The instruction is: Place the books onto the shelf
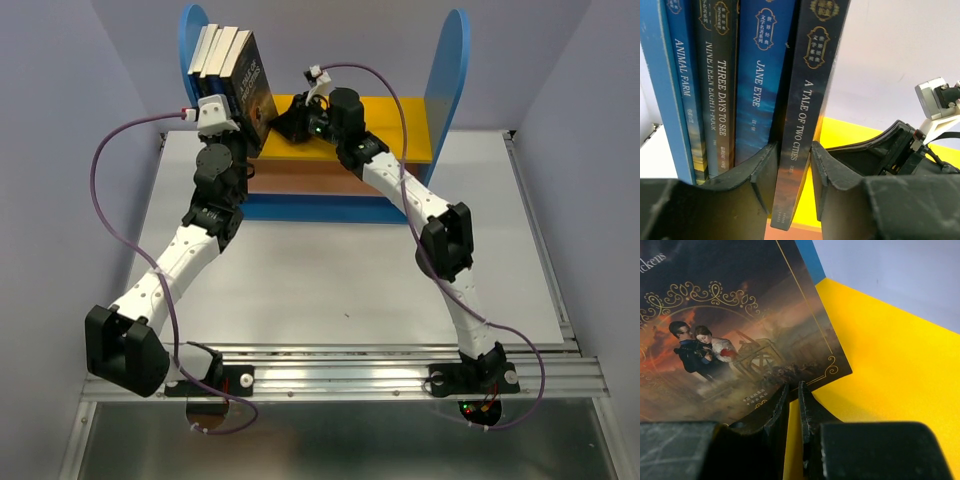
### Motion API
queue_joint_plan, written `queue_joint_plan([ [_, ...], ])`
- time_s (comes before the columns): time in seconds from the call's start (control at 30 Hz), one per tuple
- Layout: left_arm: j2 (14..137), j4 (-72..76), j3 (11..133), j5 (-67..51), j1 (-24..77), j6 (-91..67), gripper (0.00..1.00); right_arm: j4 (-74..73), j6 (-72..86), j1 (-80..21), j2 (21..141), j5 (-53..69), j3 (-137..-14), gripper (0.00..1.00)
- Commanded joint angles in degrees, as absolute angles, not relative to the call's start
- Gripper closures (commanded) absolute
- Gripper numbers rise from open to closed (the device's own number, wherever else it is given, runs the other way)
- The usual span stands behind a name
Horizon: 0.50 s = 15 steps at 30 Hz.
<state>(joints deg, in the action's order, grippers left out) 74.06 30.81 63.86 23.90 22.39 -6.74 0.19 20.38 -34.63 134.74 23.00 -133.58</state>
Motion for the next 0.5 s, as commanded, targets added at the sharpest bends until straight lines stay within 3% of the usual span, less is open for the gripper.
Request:
queue_joint_plan([
  [0.0, 74.0, 34.2, 66.4, 27.9, 19.7, -5.3, 0.55, -6.6, 22.1, -36.0, 139.7, 25.7, -127.9, 0.81],
  [0.1, 73.0, 34.0, 65.9, 26.5, 19.6, -6.4, 0.53, -6.2, 22.1, -36.0, 139.3, 25.0, -127.4, 0.81],
  [0.23, 70.5, 33.7, 63.7, 24.9, 19.8, -8.6, 0.41, -6.2, 22.7, -36.0, 138.2, 24.1, -127.4, 0.79],
  [0.27, 69.4, 33.2, 63.5, 23.5, 19.8, -9.5, 0.34, -6.2, 22.7, -36.0, 138.0, 23.5, -127.2, 0.78],
  [0.3, 68.8, 33.2, 63.4, 22.6, 19.8, -9.5, 0.34, -6.2, 22.8, -36.0, 137.6, 22.9, -126.9, 0.78],
  [0.4, 66.5, 29.7, 64.2, 18.5, 19.8, -12.1, 0.04, -6.4, 23.4, -36.0, 136.4, 21.1, -126.1, 0.78],
  [0.47, 64.4, 27.1, 64.5, 18.5, 19.8, -14.1, 0.01, -6.8, 23.4, -36.0, 135.6, 20.1, -125.4, 0.78],
])
